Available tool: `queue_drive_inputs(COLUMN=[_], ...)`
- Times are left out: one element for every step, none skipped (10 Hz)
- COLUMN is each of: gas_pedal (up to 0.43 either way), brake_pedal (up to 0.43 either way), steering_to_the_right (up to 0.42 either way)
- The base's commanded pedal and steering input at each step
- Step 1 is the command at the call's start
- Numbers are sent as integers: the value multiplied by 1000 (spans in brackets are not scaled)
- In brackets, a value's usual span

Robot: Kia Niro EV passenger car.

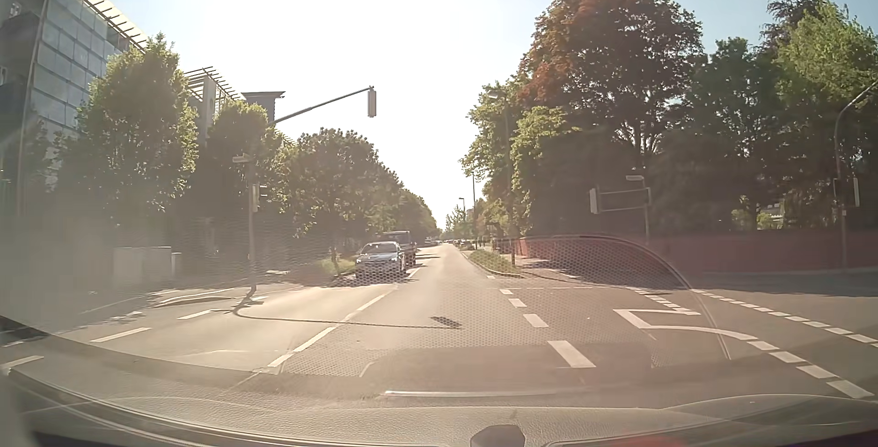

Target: Follow the waypoints while adhering to traffic rules and regulations

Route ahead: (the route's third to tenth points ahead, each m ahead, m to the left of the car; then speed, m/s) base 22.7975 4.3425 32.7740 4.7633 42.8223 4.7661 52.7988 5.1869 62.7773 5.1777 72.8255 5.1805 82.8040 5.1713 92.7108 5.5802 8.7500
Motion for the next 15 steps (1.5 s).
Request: queue_drive_inputs(gas_pedal=[319,268,260,228,220,220,220,209,209,189,157,67,39,39,39], brake_pedal=[0,0,0,0,0,0,0,0,0,0,0,0,0,0,0], steering_to_the_right=[-11,-11,-11,-12,-11,-7,-6,-6,-6,-7,-7,-7,-8,-8,-9])
